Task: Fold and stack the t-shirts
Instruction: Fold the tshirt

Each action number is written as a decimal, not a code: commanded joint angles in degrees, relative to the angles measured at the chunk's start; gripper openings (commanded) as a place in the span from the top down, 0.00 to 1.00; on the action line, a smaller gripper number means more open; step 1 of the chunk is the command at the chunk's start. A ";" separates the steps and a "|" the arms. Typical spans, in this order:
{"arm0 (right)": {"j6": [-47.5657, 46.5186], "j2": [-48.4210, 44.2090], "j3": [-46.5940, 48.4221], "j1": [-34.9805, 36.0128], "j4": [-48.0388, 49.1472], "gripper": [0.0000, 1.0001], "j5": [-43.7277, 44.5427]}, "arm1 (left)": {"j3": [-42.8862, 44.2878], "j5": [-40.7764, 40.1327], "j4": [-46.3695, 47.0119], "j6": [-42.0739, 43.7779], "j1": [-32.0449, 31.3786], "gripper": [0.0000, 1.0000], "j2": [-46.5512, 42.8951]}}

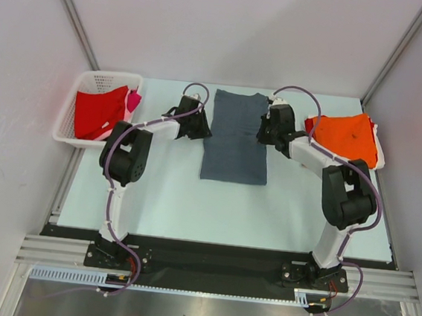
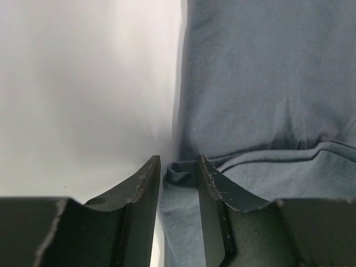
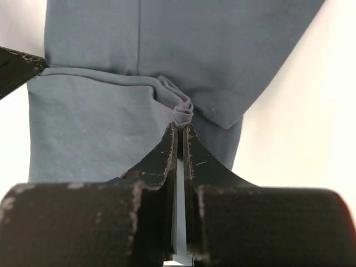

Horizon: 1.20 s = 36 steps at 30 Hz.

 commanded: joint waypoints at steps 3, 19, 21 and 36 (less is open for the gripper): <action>-0.71 0.54 3.53 -0.73 -0.11 0.98 1.05 | 0.02 0.16 1.47 1.02 -0.28 0.62 -2.83; 5.27 8.73 6.53 -7.32 -5.04 0.40 1.41 | -2.69 -7.13 -3.09 1.46 -0.28 0.27 -9.75; 6.06 5.32 4.17 -7.32 -5.48 0.37 1.76 | -6.37 -8.79 -3.19 1.38 -0.28 0.24 -12.31; 14.85 -21.42 -26.95 -6.71 1.90 0.44 -11.77 | -43.72 -0.02 15.44 -9.17 -3.35 0.28 -32.44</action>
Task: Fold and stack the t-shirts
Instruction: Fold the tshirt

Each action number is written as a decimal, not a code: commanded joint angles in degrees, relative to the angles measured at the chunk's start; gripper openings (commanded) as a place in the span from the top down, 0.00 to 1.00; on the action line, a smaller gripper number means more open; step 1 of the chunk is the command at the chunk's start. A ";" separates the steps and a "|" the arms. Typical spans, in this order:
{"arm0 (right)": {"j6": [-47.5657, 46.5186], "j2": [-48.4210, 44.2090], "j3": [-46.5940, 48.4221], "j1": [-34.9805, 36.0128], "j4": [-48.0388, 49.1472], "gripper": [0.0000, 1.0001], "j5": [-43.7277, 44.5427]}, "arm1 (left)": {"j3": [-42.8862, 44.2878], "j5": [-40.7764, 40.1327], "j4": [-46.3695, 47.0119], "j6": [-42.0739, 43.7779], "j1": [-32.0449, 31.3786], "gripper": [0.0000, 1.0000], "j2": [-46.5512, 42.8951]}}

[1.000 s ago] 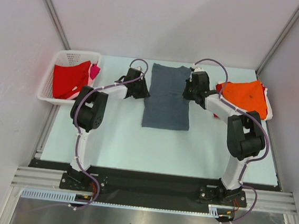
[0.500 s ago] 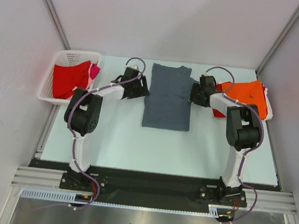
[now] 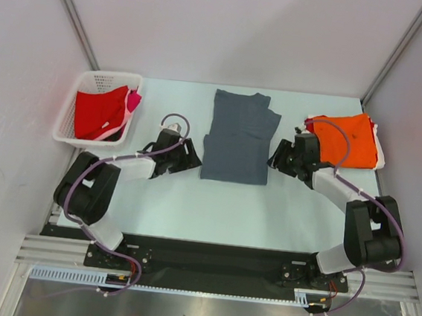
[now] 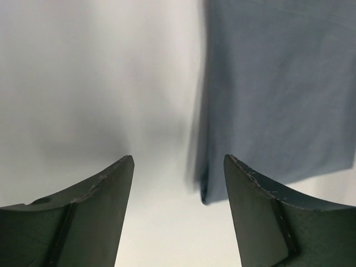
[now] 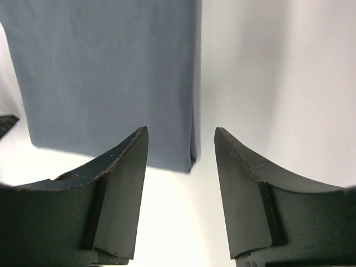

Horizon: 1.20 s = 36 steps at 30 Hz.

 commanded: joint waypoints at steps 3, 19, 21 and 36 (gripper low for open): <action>2.07 -2.28 -5.44 -0.33 2.33 0.46 -6.97 | -7.27 4.10 8.50 -4.21 -1.72 0.30 -3.71; 3.91 3.25 -12.04 -1.91 11.65 0.60 -14.98 | -9.92 8.32 13.35 -5.89 -2.68 0.48 -0.28; 3.91 3.78 -11.69 -1.82 11.92 0.62 -15.15 | -9.84 8.58 13.43 -5.89 -2.68 0.52 0.07; 3.12 3.26 -11.07 -1.82 12.71 1.00 -15.42 | -9.04 11.13 16.24 -7.91 -4.00 0.71 3.50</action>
